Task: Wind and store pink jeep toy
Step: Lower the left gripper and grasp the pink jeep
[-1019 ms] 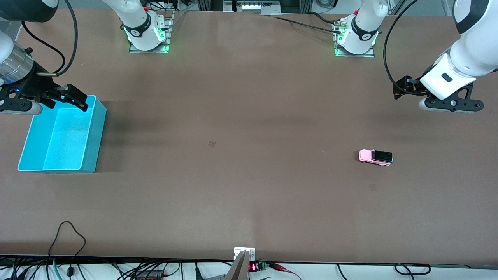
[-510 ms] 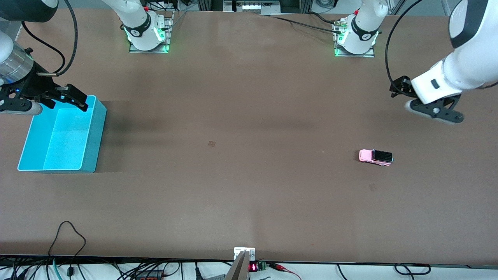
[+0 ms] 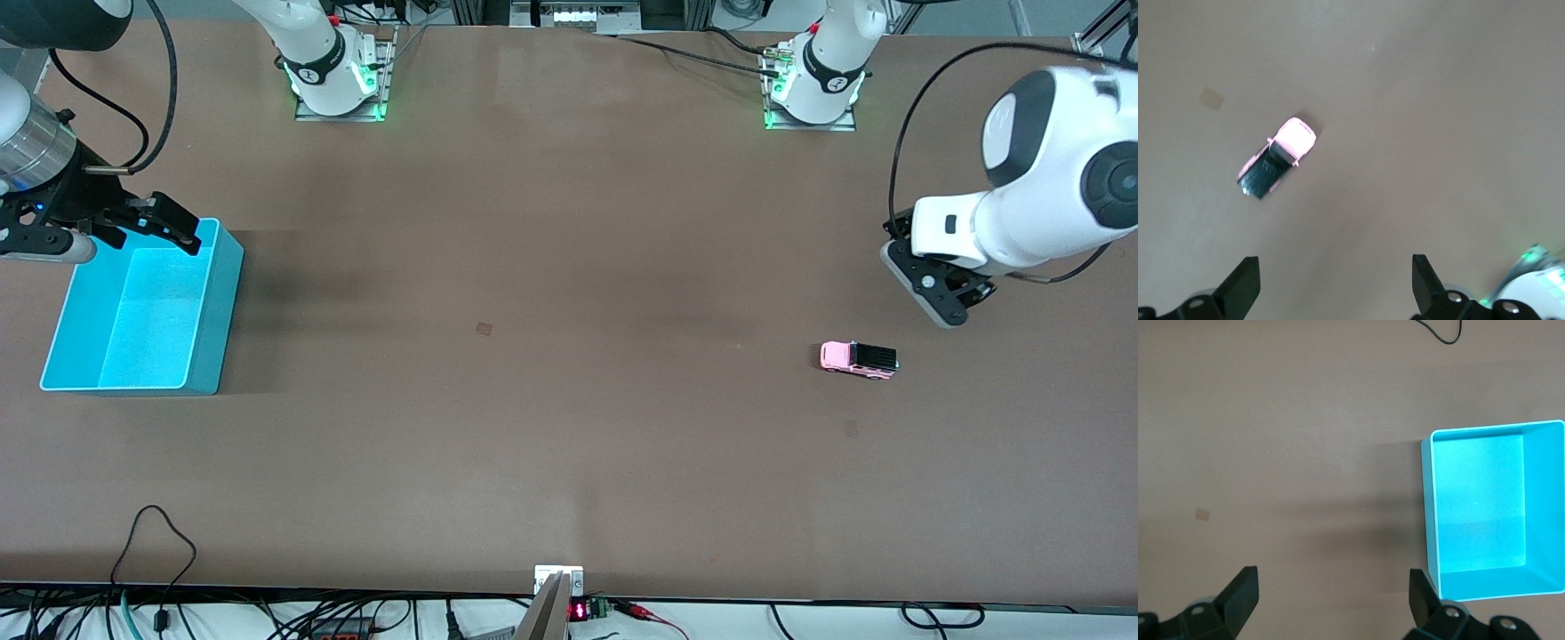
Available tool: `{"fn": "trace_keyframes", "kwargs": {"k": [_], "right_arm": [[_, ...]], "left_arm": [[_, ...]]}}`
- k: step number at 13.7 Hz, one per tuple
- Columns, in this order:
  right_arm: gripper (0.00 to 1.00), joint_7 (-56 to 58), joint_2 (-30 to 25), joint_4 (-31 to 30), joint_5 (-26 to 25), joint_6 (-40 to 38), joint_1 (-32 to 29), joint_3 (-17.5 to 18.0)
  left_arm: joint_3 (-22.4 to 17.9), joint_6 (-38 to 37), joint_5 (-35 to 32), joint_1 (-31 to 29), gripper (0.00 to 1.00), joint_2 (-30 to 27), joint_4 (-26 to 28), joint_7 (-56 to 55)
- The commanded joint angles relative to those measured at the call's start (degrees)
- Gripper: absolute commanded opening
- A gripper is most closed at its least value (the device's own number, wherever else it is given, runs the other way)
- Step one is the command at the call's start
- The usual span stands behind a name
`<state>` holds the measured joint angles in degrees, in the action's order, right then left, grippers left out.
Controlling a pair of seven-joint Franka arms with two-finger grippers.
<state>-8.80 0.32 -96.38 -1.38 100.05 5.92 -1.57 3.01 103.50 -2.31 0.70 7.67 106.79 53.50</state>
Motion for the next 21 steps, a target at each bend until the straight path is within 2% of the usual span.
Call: {"fn": "trace_keyframes", "kwargs": {"k": [1,5,8,16,21], "right_arm": [[1.00,0.01,0.47,1.19,-0.03,-0.47,-0.56,0.34],[1.00,0.01,0.47,1.19,-0.03,-0.47,-0.56,0.34],[1.00,0.01,0.47,1.19,-0.03,-0.47,-0.56,0.34],[1.00,0.01,0.47,1.19,-0.03,-0.47,-0.56,0.34],[1.00,0.01,0.47,1.19,-0.03,-0.47,-0.56,0.34]], "left_arm": [[0.07,7.74,-0.68,-2.01,1.00,2.15,4.13,15.70],[0.07,20.55,-0.77,-5.00,1.00,9.36,6.58,32.34],[0.07,30.60,-0.77,-5.36,1.00,11.21,10.46,34.39],[0.15,40.71,-0.86,-5.45,1.00,17.89,10.02,34.74],[0.15,42.13,-0.86,-5.45,1.00,19.66,10.28,36.58]]}}
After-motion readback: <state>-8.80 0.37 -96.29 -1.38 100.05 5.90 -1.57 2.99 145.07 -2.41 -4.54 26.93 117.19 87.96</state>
